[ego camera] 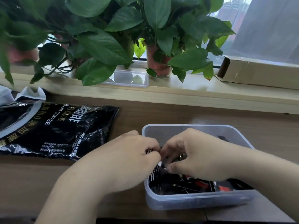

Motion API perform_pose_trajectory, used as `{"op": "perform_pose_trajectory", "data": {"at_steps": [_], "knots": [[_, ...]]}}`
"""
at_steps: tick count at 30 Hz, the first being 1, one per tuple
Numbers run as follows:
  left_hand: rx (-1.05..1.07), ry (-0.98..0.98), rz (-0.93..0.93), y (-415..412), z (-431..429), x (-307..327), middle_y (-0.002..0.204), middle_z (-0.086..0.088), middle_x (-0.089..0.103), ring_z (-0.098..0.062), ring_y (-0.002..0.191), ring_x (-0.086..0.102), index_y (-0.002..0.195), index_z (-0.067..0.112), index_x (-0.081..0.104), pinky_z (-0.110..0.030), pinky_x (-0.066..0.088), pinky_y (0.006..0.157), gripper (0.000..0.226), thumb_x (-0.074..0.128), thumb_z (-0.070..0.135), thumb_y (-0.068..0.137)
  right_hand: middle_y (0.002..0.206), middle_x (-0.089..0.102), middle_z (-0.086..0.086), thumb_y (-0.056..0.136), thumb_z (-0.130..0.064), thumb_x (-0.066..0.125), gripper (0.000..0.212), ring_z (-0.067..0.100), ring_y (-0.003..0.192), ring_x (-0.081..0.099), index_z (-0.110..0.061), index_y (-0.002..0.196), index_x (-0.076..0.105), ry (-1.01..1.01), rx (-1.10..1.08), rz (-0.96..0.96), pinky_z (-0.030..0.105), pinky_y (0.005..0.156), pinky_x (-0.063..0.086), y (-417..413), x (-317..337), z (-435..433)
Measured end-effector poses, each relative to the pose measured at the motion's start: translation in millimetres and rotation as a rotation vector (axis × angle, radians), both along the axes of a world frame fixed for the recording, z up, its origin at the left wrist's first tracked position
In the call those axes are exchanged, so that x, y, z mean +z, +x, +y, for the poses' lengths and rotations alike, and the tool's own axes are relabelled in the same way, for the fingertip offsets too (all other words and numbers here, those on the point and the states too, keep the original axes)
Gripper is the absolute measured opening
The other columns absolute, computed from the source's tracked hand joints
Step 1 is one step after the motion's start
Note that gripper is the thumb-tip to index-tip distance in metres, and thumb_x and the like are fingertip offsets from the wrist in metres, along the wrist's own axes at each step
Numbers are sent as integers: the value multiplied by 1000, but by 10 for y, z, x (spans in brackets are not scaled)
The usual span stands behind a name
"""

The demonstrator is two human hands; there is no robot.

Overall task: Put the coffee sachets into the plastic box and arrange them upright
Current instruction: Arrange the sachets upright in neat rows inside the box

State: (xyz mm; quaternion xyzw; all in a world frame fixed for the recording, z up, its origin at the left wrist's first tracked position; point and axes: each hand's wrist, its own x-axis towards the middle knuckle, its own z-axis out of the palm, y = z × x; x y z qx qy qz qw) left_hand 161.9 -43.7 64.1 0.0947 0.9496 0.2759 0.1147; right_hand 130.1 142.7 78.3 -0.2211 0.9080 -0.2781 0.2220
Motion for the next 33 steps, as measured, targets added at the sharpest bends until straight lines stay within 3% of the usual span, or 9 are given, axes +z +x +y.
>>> {"op": "perform_pose_trajectory", "data": {"at_steps": [4,7,10,12,14,16,21,27,33], "knots": [[-24,-115,-19,11,107,31,93,15,48,-7,93,52,108,49,63,-26,44,79,29,42,38,92,102,77,3,91,8,52,35,15,96,74,-15,109,71,-8,69,-184,34,91,59,-25,1,146],[-5,-149,-9,6,130,27,89,16,50,-4,88,53,103,45,66,-27,45,75,27,43,38,91,94,76,-5,89,10,46,43,2,81,72,-18,107,72,10,123,-89,19,80,58,-12,45,192],[21,-141,1,4,146,17,86,17,52,-2,85,53,98,41,67,-26,47,75,24,44,39,90,89,74,-14,90,-6,54,35,-3,80,62,-31,104,74,152,175,305,0,63,43,-95,123,222],[31,-139,7,2,154,0,83,17,52,-1,82,53,95,41,67,-25,44,70,23,45,38,90,99,72,-13,92,-21,57,25,1,95,57,-33,110,70,318,261,503,2,71,41,-190,111,225],[40,-137,10,-12,156,-12,77,16,54,-1,77,55,92,41,67,-24,41,65,22,46,38,89,103,67,-7,93,-40,57,24,11,106,53,-28,112,66,462,386,564,22,88,47,-285,-10,211],[53,-132,7,-27,155,-14,70,14,55,-2,71,55,91,41,68,-23,40,60,22,46,37,89,102,64,-4,92,-56,53,39,17,107,49,-22,107,64,601,453,559,36,91,48,-303,-90,152],[89,-112,31,-44,163,-35,60,16,56,-1,64,55,90,41,69,-20,38,55,25,45,35,87,107,57,-4,85,-68,54,55,19,106,49,-20,111,64,648,479,536,40,91,49,-311,-67,134],[76,-103,28,-60,149,-62,57,37,55,-1,60,55,89,43,68,-22,39,55,27,43,33,85,95,63,-2,81,-58,65,40,22,97,57,-20,94,70,572,423,497,43,83,53,-302,-87,130],[70,-99,41,-67,148,-71,50,34,53,-1,52,50,89,40,68,-21,34,50,27,43,31,88,105,65,-14,84,-36,70,21,10,99,57,-30,104,67,498,400,434,25,83,48,-289,-32,157]]}}
